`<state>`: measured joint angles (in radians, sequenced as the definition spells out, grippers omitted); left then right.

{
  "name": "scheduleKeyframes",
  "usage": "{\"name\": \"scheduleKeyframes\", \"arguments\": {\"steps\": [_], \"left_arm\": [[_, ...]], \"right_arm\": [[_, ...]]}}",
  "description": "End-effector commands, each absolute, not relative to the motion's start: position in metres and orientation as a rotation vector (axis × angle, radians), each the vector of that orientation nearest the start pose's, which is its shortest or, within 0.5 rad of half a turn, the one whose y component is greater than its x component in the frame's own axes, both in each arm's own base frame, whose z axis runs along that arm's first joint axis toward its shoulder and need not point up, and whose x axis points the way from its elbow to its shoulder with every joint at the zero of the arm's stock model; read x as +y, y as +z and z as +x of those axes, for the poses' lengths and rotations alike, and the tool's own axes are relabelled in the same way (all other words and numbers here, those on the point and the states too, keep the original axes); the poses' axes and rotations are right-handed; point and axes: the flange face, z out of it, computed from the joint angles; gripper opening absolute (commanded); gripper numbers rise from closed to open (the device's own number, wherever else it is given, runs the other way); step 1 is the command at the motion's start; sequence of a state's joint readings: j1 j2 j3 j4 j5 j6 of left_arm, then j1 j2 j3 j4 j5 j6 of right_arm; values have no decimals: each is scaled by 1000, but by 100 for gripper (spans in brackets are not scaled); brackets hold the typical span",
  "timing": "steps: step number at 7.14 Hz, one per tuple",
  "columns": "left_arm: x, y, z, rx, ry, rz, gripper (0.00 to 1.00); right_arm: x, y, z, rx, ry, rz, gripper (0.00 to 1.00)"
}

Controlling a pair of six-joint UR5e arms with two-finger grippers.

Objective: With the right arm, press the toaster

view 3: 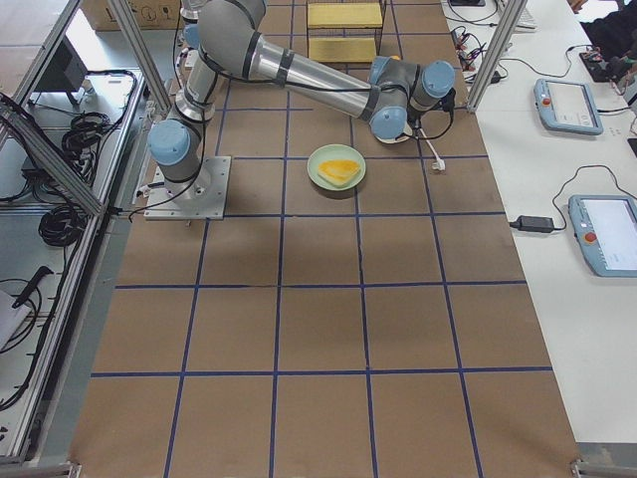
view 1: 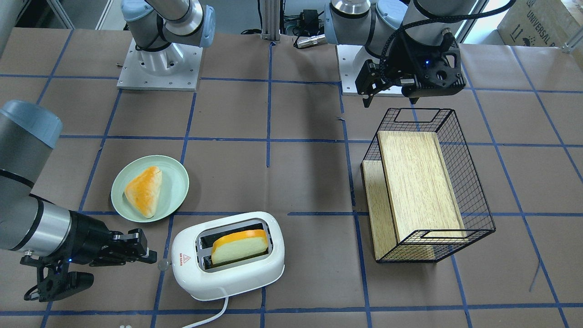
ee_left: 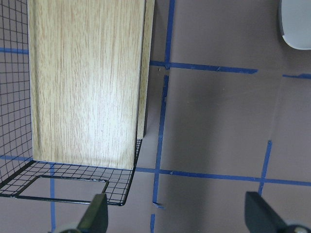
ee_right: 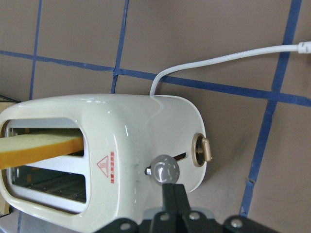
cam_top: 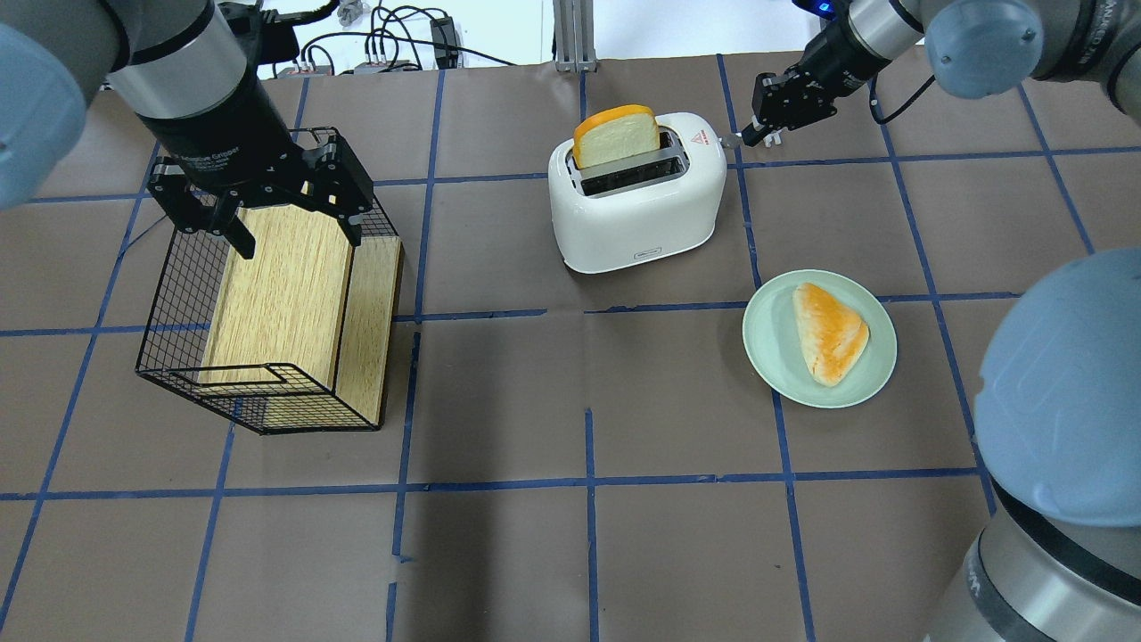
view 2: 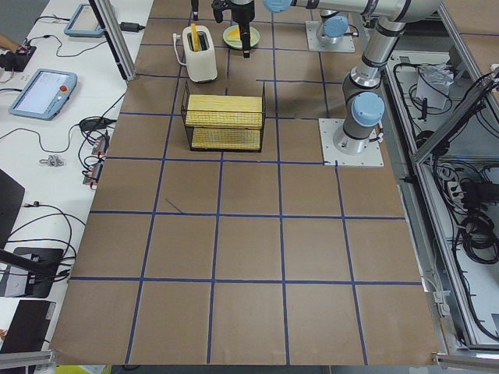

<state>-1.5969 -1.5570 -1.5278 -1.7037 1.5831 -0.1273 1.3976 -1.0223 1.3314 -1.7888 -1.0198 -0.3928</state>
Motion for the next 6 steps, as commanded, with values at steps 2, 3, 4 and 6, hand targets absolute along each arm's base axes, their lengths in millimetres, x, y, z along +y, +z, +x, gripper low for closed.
{"name": "scheduleKeyframes", "arguments": {"steps": [2,3,4,6], "left_arm": [[-474,503,-144,3118,116,-157,100],[-474,503,-144,3117,118,-157,100],[-474,503,-144,3118,116,-157,100],[-474,503,-144,3118,116,-157,100]], "right_arm": [[-715,308,67,2573,-90,-256,3],[-717,300,72,2571,-81,-264,3],[-719,294,73,2570,-74,-264,3],[-720,291,73,2569,-71,-265,3]]}}
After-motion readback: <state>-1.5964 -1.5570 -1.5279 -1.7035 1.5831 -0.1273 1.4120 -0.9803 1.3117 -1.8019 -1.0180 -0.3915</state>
